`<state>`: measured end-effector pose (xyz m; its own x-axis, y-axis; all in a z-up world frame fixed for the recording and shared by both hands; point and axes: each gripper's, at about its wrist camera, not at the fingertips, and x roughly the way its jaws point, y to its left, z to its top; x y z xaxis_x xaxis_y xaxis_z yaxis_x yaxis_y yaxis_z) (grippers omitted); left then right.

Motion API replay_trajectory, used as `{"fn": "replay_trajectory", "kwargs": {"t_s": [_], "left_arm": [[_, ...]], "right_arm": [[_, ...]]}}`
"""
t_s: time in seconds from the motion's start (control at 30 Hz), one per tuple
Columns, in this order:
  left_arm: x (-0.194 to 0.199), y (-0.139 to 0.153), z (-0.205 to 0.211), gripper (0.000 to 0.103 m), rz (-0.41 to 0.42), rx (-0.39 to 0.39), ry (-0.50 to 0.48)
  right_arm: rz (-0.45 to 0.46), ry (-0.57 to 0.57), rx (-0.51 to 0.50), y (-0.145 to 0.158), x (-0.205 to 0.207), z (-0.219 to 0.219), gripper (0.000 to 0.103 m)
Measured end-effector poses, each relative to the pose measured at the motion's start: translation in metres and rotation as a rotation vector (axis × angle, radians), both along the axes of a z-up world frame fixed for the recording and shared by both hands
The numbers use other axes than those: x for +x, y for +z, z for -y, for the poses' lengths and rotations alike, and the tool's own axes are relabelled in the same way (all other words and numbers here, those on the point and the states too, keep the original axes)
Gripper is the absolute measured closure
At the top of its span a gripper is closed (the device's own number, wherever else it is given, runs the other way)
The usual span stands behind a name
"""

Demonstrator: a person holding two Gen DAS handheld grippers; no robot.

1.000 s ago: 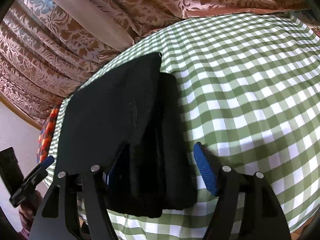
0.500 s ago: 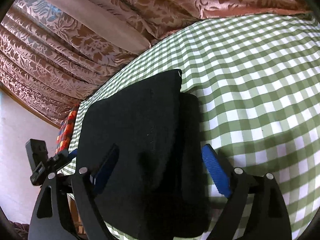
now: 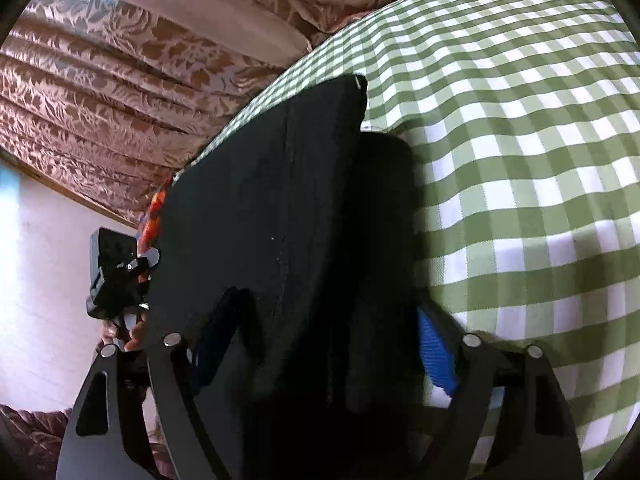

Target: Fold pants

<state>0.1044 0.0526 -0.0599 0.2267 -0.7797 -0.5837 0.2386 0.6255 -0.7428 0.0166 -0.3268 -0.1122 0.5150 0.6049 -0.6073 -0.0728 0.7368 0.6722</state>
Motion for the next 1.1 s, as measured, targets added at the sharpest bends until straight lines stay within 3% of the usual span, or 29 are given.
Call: {"fn": "replay_trajectory", "kwargs": {"t_s": [0.17,0.27,0.33,0.43,0.5,0.63,0.8,1.1], "left_arm": [[0.003,-0.012,0.011,0.023,-0.016,-0.032,-0.055],[0.0,-0.012,0.019,0.032,-0.003,-0.031,-0.086],[-0.003,-0.011,0.023,0.045,0.021,-0.024,-0.095],[-0.009,-0.003,0.023,0.056,0.07,-0.029,-0.091],[-0.016,0.006,0.021,0.059,0.11,-0.036,-0.092],[-0.028,0.027,0.016,0.061,0.176,-0.052,-0.092],[-0.028,0.059,0.004,0.061,0.265,-0.042,-0.074],[0.043,0.072,-0.03,0.061,0.311,0.065,0.024]], "right_arm": [[0.011,0.014,-0.015,0.0,0.003,-0.002,0.034],[0.024,0.016,-0.036,0.004,0.001,-0.004,0.042],[0.032,0.014,-0.053,0.009,0.0,-0.008,0.046],[0.049,0.014,-0.085,0.019,-0.002,-0.013,0.052],[0.064,0.015,-0.095,0.028,-0.006,-0.016,0.056],[0.109,0.044,-0.104,0.049,-0.007,-0.025,0.056],[0.156,0.066,-0.106,0.067,0.025,-0.043,0.056],[0.155,0.104,-0.123,0.074,0.116,-0.073,0.056]]}}
